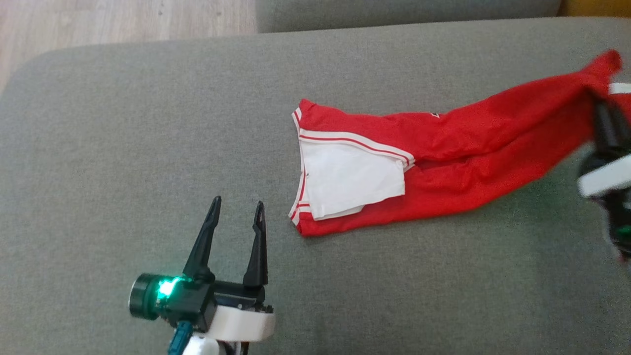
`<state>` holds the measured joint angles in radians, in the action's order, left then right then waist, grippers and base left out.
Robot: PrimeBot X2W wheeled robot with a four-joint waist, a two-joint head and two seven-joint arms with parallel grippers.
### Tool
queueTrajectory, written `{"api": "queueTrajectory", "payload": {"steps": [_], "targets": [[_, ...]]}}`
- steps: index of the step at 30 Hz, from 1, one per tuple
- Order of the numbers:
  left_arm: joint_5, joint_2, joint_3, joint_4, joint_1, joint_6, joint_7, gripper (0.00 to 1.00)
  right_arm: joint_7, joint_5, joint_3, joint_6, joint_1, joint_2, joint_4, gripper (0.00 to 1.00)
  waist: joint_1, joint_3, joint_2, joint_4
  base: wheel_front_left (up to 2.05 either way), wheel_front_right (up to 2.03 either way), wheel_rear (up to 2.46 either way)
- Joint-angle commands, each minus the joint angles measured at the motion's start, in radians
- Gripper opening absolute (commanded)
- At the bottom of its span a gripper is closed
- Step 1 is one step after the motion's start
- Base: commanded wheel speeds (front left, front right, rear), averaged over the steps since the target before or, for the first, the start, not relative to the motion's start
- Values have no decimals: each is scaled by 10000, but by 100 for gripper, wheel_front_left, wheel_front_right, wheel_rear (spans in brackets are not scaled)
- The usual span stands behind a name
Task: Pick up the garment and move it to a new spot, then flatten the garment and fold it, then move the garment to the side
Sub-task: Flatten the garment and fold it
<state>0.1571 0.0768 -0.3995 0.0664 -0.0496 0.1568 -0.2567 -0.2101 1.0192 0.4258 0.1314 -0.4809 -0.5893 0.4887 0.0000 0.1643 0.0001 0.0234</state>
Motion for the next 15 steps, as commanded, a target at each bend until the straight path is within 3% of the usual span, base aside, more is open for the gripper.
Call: {"api": "queueTrajectory", "payload": {"steps": [1, 8, 15], "targets": [[-60, -91, 386, -278, -146, -48, -51, 100, 45, -50, 154, -7, -137, -22, -514, 0, 0, -84, -1, 25, 0, 0, 0], [-36, -194, 456, -190, -5, -293, -51, 100, 988, -1055, 933, -7, -243, 1961, -1951, 0, 0, -315, -1, 576, 0, 0, 0], [69, -248, 387, -61, 103, -389, -51, 100, 1686, -2117, 1592, -7, -93, 4270, -1038, 0, 0, -483, -1, 1395, 0, 0, 0]]}}
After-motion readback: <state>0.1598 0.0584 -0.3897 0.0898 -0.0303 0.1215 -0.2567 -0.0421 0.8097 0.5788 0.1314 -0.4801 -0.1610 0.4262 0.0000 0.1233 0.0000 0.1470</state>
